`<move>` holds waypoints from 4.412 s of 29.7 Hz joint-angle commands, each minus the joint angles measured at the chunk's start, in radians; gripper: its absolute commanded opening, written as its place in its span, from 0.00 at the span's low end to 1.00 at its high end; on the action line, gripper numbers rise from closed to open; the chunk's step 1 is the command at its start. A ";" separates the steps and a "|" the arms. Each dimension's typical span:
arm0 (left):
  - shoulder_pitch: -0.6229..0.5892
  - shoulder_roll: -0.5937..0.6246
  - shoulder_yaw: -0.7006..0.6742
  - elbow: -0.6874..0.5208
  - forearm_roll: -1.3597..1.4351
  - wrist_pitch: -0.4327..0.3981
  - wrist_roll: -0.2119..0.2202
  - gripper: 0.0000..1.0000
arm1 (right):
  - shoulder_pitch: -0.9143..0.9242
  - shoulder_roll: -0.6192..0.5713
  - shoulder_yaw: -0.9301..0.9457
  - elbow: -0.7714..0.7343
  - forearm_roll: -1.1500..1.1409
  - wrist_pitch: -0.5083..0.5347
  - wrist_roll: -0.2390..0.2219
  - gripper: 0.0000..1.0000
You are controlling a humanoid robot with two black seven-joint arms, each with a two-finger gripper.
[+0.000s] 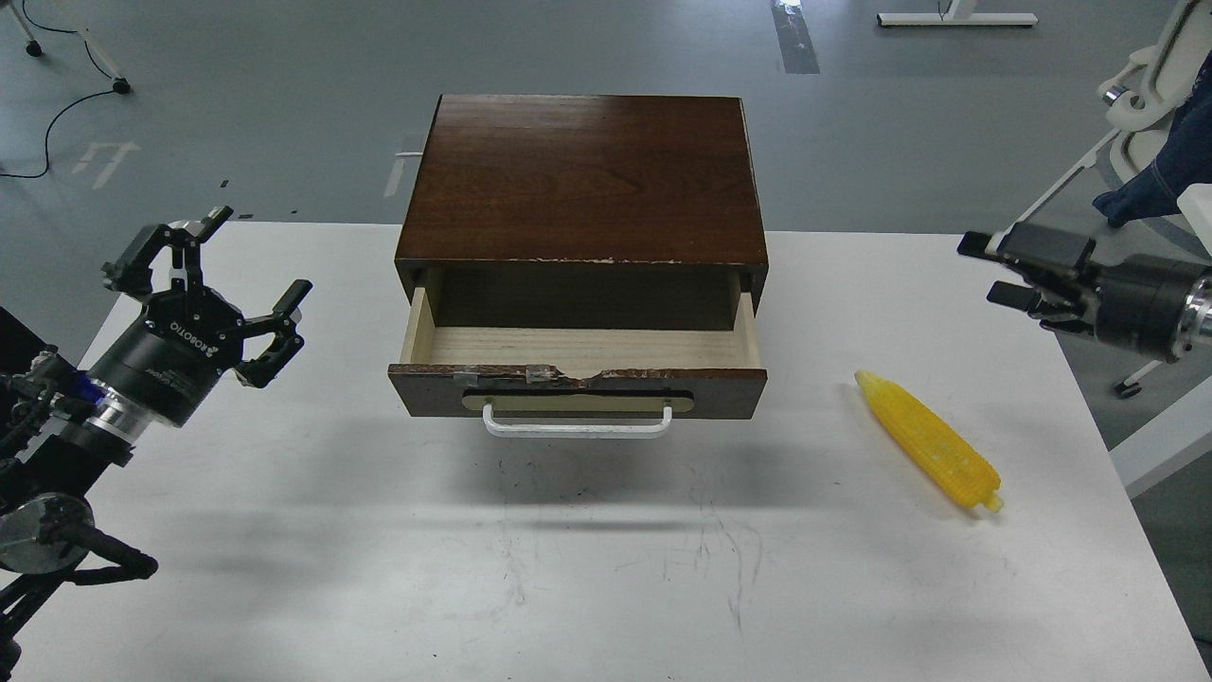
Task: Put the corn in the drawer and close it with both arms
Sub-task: 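Move the right gripper toward the yellow corn cob on the table, then close the right gripper around the yellow corn cob, then lift the corn cob with the right gripper and carry it over the open drawer, then lower the corn cob into the drawer and open the right gripper, then raise the right gripper away from the drawer back toward its side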
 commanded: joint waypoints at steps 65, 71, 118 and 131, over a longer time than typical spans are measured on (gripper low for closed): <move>0.000 0.011 -0.003 -0.002 0.039 0.000 0.000 0.98 | 0.705 0.110 -0.428 0.267 0.097 -0.108 0.000 0.08; 0.000 0.026 -0.005 -0.017 0.039 0.000 0.000 0.98 | 0.920 0.287 -0.609 0.278 0.087 -0.108 0.000 0.09; 0.001 0.054 -0.023 -0.030 0.039 0.000 -0.001 0.98 | 0.990 0.601 -0.694 0.075 0.242 -0.243 0.000 1.00; -0.016 0.070 -0.025 -0.018 0.037 0.000 -0.034 0.98 | 0.307 0.242 -0.146 0.070 0.741 -0.246 0.000 1.00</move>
